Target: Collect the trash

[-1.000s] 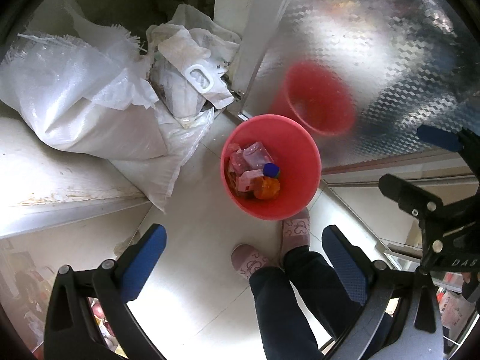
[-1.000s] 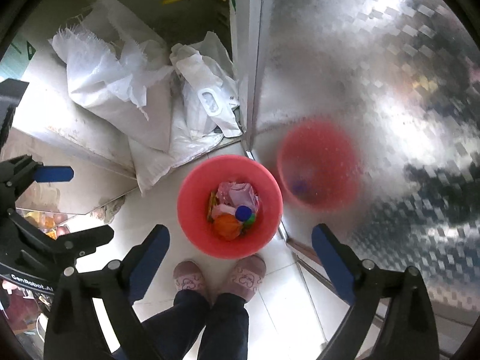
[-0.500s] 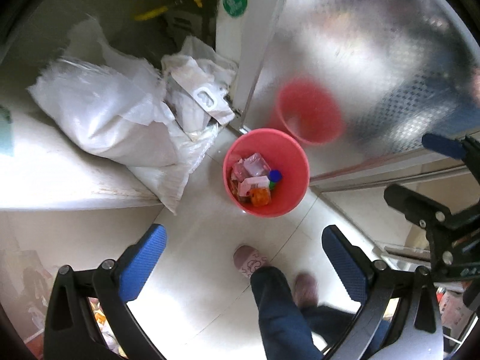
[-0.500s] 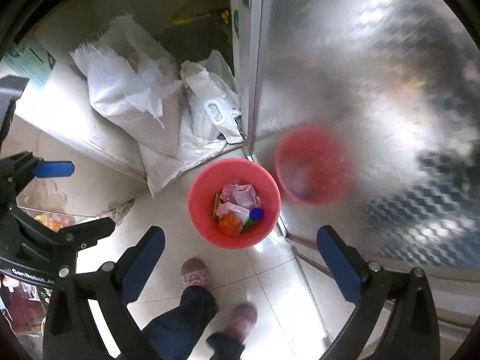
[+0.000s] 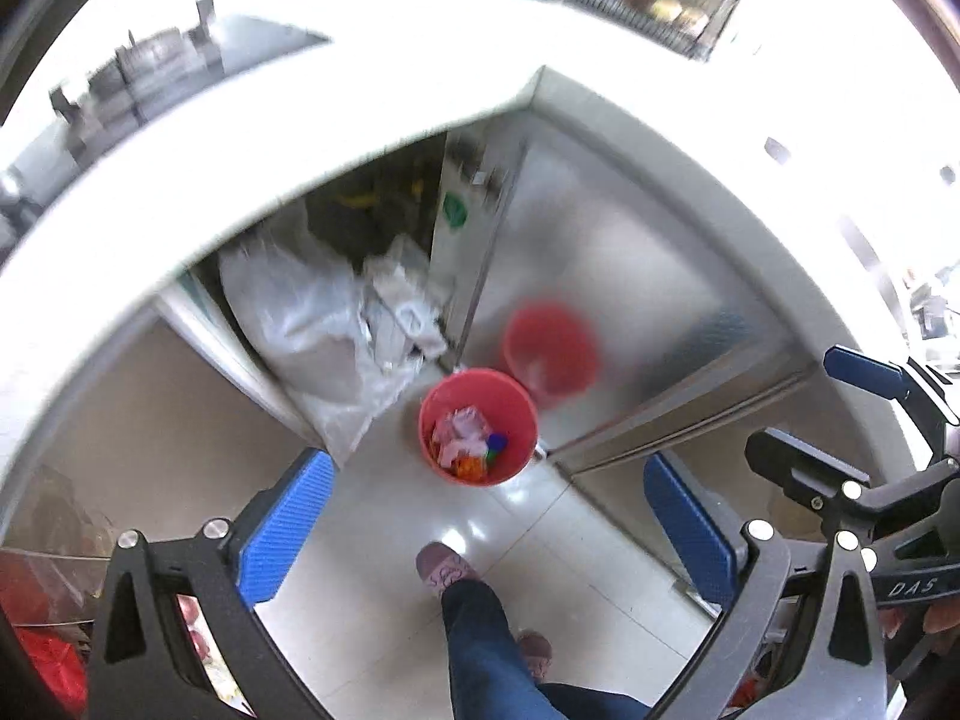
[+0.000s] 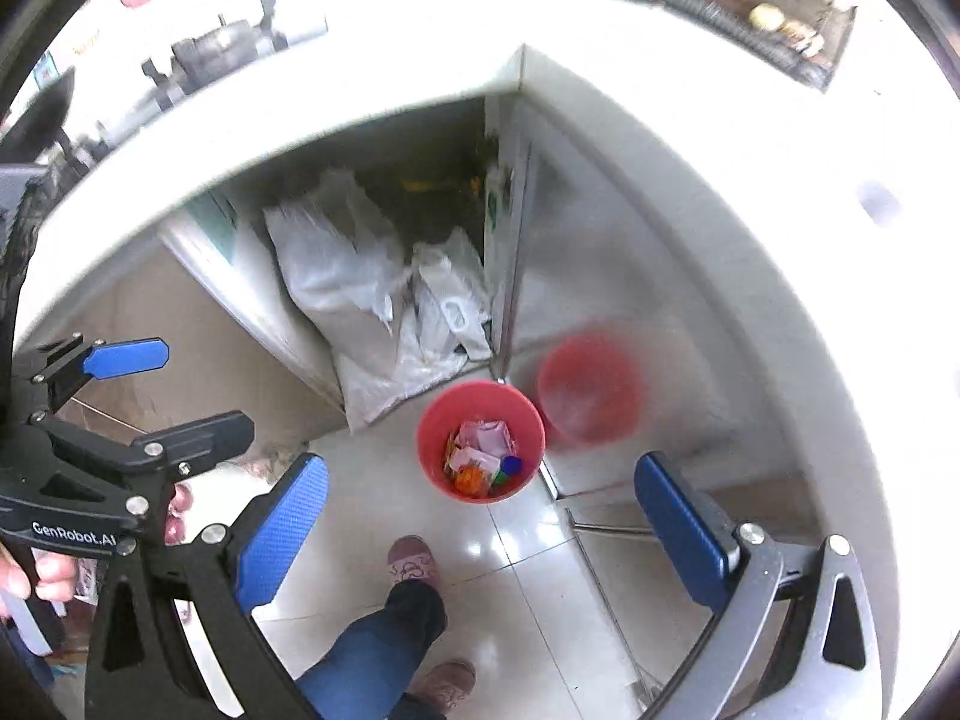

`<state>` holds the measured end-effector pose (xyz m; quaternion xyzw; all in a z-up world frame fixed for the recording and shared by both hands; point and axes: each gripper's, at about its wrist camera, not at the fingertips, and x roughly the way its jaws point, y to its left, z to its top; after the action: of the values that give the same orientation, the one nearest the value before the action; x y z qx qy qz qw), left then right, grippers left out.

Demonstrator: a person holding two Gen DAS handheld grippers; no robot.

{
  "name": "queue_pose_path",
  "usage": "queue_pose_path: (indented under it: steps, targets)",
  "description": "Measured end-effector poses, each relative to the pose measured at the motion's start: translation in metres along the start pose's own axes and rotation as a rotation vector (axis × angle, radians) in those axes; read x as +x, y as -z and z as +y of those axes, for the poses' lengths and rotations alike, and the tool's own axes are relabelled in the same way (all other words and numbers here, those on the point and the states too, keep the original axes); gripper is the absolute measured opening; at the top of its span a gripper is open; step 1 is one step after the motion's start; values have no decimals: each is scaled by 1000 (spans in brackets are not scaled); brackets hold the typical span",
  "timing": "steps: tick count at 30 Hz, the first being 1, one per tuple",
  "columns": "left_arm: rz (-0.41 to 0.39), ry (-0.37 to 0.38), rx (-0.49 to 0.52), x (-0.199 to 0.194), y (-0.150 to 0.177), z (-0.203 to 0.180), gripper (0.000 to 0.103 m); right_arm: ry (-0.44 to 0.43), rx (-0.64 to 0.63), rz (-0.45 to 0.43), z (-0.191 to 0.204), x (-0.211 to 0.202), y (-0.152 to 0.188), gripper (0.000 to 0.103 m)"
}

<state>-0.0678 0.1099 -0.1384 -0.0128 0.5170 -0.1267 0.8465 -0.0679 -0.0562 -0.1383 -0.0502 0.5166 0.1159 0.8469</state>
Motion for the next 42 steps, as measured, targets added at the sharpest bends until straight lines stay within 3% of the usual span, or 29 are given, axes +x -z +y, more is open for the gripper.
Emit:
queue_pose_path:
  steps: [9, 18, 28, 42]
  targets:
    - [-186, 26, 41, -150, 18, -43, 103, 55, 9, -198, 2, -150, 20, 102]
    - [-328, -53, 116, -246, 37, -78, 103, 66, 25, -334, 2, -225, 40, 102]
    - [-327, -58, 152, -274, 62, -100, 103, 64, 66, -372, 1, -254, 63, 102]
    - [-346, -17, 153, -274, 51, -107, 103, 105, 90, -397, 6, -266, 67, 102]
